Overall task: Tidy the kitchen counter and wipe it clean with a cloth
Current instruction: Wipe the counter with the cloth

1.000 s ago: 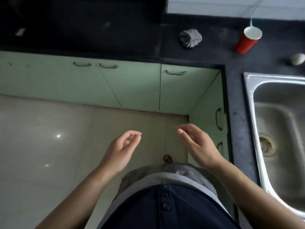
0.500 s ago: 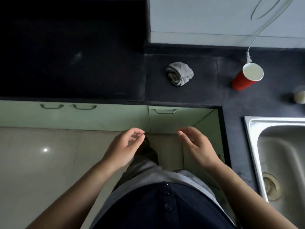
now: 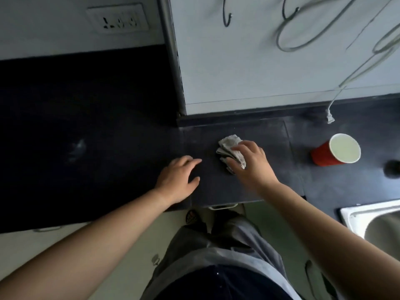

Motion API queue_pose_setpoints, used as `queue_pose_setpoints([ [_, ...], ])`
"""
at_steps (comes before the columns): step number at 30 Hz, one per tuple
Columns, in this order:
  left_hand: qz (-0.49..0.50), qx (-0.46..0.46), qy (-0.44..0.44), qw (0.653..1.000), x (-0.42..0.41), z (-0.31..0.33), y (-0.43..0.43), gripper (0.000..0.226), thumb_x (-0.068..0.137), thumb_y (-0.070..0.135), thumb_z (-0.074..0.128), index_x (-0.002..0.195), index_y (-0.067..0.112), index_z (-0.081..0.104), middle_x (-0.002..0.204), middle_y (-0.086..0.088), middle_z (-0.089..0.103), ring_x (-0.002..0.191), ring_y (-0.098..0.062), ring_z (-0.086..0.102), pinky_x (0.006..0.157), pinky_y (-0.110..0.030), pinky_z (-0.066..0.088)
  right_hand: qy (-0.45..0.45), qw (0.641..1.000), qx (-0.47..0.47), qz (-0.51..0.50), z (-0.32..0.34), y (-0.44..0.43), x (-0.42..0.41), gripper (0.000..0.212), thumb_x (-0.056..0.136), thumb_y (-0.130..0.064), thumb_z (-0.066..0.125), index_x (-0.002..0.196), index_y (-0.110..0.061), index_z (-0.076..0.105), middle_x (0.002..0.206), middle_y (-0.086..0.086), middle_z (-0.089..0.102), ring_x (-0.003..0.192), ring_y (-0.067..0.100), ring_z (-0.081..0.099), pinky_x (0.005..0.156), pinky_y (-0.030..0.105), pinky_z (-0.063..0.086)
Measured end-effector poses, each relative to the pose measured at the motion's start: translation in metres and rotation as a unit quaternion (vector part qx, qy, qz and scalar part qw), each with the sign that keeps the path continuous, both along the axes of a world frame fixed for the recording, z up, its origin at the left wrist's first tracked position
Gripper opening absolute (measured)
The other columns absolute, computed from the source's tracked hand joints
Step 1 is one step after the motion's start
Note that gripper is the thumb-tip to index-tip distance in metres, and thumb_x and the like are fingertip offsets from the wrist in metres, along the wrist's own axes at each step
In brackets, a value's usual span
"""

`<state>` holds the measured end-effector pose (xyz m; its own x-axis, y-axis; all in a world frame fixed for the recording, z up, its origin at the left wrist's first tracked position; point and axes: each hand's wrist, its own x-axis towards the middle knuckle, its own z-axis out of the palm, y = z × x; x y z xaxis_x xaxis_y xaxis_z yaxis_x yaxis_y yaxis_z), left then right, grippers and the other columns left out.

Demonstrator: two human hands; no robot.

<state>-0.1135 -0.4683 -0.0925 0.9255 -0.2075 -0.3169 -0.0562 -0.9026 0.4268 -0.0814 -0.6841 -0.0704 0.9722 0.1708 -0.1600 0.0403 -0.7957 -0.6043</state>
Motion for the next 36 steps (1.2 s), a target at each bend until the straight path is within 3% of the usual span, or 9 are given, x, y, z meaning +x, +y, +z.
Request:
queue_pose_setpoints([
  [6,0.020,0.117,0.016,0.993,-0.002,-0.024,0.000,0.066,0.088,0.053,0.043,0.146,0.032,0.018,0.158,-0.001,0.009,0.143,-0.025,0.011,0.109,-0.044,0.026,0.014,0.994,-0.076,0.077,-0.024,0.011,0.043,0.045,0.088,-0.046,0.048,0.130,-0.032,0.043,0.146,0.000,0.029,0.133,0.024,0.018,0.101,0.053,0.029],
  [9,0.009,0.130,0.015,0.991,-0.009,-0.031,0.001,0.068,0.088,0.057,0.039,0.146,0.034,0.011,0.159,-0.001,0.000,0.145,-0.024,0.003,0.112,-0.046,0.020,0.010,0.979,-0.150,0.139,-0.038,0.010,0.045,0.047,0.088,-0.048,0.045,0.132,-0.033,0.039,0.146,-0.002,0.030,0.133,0.025,0.018,0.097,0.052,0.031],
  [13,0.016,0.131,0.005,0.991,-0.011,-0.034,0.001,0.067,0.089,0.055,0.038,0.147,0.035,0.011,0.159,-0.001,0.001,0.145,-0.024,0.003,0.112,-0.047,0.018,-0.038,0.962,-0.202,0.179,-0.046,0.001,0.030,0.050,0.086,-0.050,0.045,0.131,-0.032,0.038,0.142,-0.001,0.038,0.131,0.026,0.025,0.086,0.049,0.038],
  [19,0.047,0.128,0.006,0.991,-0.021,-0.034,-0.005,0.063,0.091,0.052,0.037,0.147,0.035,0.011,0.159,0.000,0.000,0.145,-0.022,0.000,0.114,-0.045,0.016,-0.048,0.966,-0.178,0.183,-0.047,-0.011,0.016,0.058,0.081,-0.051,0.055,0.132,-0.024,0.044,0.137,0.003,0.049,0.125,0.032,0.042,0.077,0.048,0.045],
  [25,0.071,0.118,0.005,0.990,-0.021,-0.033,-0.011,0.061,0.092,0.050,0.038,0.147,0.035,0.014,0.159,0.000,0.001,0.145,-0.021,0.000,0.114,-0.047,0.016,-0.067,0.967,-0.157,0.191,-0.051,-0.011,0.025,0.046,0.083,-0.043,0.059,0.123,-0.020,0.053,0.126,0.008,0.054,0.115,0.039,0.047,0.070,0.051,0.049],
  [32,0.084,0.082,0.023,0.993,-0.024,-0.028,-0.014,0.060,0.093,0.048,0.036,0.146,0.036,0.012,0.159,0.004,-0.005,0.145,-0.020,-0.005,0.116,-0.046,0.012,-0.028,0.979,-0.082,0.183,-0.041,-0.013,0.036,0.044,0.085,-0.038,0.060,0.124,-0.018,0.056,0.125,0.007,0.055,0.111,0.037,0.044,0.086,0.046,0.047],
  [36,0.090,0.035,0.008,0.995,-0.026,-0.021,-0.002,0.055,0.094,0.046,0.038,0.145,0.030,0.024,0.158,0.003,0.013,0.144,-0.018,0.009,0.114,-0.040,0.021,-0.037,0.982,-0.030,0.183,-0.030,0.009,0.026,0.041,0.084,-0.036,0.063,0.121,-0.018,0.059,0.120,0.005,0.059,0.108,0.033,0.047,0.090,0.037,0.042],
])
